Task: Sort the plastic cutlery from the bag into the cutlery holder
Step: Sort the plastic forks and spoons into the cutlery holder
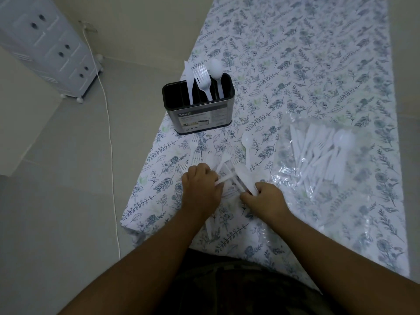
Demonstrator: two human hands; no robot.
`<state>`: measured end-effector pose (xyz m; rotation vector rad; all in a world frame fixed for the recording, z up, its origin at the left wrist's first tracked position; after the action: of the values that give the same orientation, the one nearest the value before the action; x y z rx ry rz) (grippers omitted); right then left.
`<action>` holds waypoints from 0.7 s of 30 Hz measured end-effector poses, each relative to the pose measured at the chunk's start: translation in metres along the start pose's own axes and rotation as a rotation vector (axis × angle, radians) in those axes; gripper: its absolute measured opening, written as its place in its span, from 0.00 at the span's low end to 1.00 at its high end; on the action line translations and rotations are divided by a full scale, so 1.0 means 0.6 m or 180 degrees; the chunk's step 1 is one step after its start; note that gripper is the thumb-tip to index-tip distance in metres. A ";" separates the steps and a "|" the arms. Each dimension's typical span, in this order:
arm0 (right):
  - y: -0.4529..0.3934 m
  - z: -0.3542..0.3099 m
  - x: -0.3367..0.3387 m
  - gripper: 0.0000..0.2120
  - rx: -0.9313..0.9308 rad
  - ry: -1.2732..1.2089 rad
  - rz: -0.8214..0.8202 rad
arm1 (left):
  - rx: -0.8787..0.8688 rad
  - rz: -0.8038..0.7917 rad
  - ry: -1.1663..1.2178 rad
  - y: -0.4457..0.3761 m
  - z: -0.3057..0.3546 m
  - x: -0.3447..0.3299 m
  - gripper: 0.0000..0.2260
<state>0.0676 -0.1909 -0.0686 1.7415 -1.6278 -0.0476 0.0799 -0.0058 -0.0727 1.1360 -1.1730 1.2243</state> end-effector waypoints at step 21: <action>0.037 0.011 -0.022 0.06 -0.0669 -0.2045 -0.0768 | 0.1660 -0.1246 0.3952 -0.007 0.056 0.030 0.14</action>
<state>0.0431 -0.1807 -0.0677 1.8488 -1.7426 -0.9419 0.0831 -0.0380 -0.0525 0.6434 0.3002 1.5513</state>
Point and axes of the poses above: each hand's wrist, its own y-axis away from the middle knuckle, its own x-axis out of the back of the hand, z = x × y, the point moved 6 cm from there along -y, towards the middle knuckle, and after that the axes turned 12 degrees about -y, right-handed, at the moved point
